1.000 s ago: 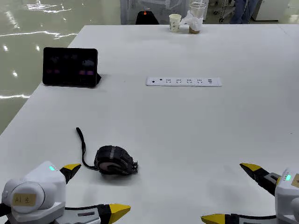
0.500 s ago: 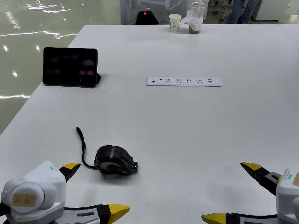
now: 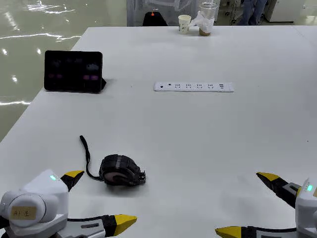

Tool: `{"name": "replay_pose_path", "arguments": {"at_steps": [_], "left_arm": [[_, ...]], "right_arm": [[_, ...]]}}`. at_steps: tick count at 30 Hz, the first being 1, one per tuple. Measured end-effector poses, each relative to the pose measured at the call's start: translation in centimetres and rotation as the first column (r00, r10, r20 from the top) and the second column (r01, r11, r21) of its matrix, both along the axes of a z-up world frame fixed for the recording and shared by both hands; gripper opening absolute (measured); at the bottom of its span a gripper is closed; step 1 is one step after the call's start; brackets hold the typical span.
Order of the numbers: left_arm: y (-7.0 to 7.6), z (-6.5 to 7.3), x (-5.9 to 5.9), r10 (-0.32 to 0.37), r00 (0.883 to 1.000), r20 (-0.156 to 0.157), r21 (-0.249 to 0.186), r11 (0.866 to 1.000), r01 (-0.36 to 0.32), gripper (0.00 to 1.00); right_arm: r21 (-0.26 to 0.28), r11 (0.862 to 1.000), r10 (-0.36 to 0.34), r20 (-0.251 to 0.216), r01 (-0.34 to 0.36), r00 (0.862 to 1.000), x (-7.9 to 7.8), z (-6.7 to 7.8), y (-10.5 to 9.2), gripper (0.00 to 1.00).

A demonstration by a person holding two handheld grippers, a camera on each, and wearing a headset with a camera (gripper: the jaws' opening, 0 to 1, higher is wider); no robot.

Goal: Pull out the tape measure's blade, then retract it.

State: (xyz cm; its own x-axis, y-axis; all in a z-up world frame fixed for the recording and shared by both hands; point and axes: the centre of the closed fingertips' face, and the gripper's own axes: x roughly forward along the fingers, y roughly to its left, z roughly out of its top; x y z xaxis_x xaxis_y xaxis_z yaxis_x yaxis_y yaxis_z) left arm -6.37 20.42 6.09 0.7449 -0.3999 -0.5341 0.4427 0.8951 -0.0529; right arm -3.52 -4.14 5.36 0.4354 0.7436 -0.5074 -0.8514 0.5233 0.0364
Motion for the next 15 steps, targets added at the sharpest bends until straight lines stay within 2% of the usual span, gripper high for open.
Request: {"name": "replay_pose_path", "arguments": {"at_steps": [6,15], "left_arm": [[0.24,0.52,0.12,0.007,1.0,0.014,-0.008,1.0,-0.007,0.99],[0.52,0.6,0.12,0.011,1.0,0.01,-0.012,1.0,-0.011,0.98]], "right_arm": [[0.001,1.0,-0.002,-0.002,0.002,1.0,0.03,0.0,-0.14,0.99],[0.003,1.0,-0.006,-0.001,0.006,1.0,0.08,0.13,-0.28,0.99]]}}
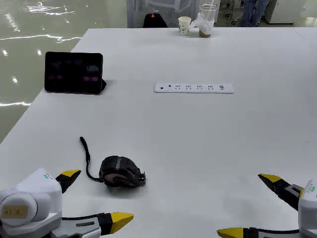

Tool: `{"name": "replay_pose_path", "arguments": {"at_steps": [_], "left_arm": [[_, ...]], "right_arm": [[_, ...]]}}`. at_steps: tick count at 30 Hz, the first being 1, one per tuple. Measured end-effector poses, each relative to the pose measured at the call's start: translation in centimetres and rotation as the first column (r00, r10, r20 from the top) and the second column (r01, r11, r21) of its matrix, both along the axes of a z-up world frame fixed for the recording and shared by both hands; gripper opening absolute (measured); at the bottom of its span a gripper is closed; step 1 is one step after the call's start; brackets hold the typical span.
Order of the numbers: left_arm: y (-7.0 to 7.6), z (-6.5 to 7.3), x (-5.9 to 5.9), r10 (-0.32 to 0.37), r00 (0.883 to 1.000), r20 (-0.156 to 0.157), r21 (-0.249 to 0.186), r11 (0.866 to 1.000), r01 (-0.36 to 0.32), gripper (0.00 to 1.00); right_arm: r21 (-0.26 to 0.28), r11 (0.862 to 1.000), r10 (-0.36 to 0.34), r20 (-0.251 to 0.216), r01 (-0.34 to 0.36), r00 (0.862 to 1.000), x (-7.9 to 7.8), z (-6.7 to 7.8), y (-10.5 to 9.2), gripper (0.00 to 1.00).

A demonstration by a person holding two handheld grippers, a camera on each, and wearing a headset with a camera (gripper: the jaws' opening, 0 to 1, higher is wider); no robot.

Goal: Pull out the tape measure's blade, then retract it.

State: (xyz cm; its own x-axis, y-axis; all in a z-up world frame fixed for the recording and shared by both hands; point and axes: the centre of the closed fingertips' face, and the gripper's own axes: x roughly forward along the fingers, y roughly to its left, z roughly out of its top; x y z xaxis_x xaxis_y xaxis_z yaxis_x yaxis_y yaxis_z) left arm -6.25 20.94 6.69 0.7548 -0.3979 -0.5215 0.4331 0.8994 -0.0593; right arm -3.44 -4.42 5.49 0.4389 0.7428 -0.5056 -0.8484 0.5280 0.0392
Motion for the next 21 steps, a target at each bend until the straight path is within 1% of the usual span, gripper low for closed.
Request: {"name": "replay_pose_path", "arguments": {"at_steps": [2,5,8,12,21], "left_arm": [[0.01,-0.06,-0.04,-0.001,1.0,-0.008,-0.004,1.0,0.001,0.99],[-0.15,0.07,-0.13,-0.008,1.0,-0.008,-0.016,1.0,0.008,0.99],[-0.63,0.22,-0.35,-0.028,1.0,-0.012,-0.022,0.999,0.028,0.99],[-0.59,0.22,-0.35,-0.03,0.999,-0.016,-0.012,0.999,0.03,0.99],[-0.59,0.31,-0.36,-0.034,0.999,-0.014,-0.018,0.999,0.033,0.99]], "right_arm": [[-0.001,1.0,0.0,0.0,0.0,1.0,-0.02,0.02,-0.04,0.99],[0.0,1.0,-0.001,0.001,0.001,1.0,-0.03,0.09,-0.1,0.99],[0.003,1.0,-0.002,0.001,0.002,1.0,-0.02,0.22,-0.13,0.99],[0.0,1.0,0.0,0.0,0.0,1.0,-0.03,0.24,-0.19,0.99],[0.003,1.0,0.003,-0.001,-0.003,1.0,-0.12,0.24,-0.22,0.99]]}}
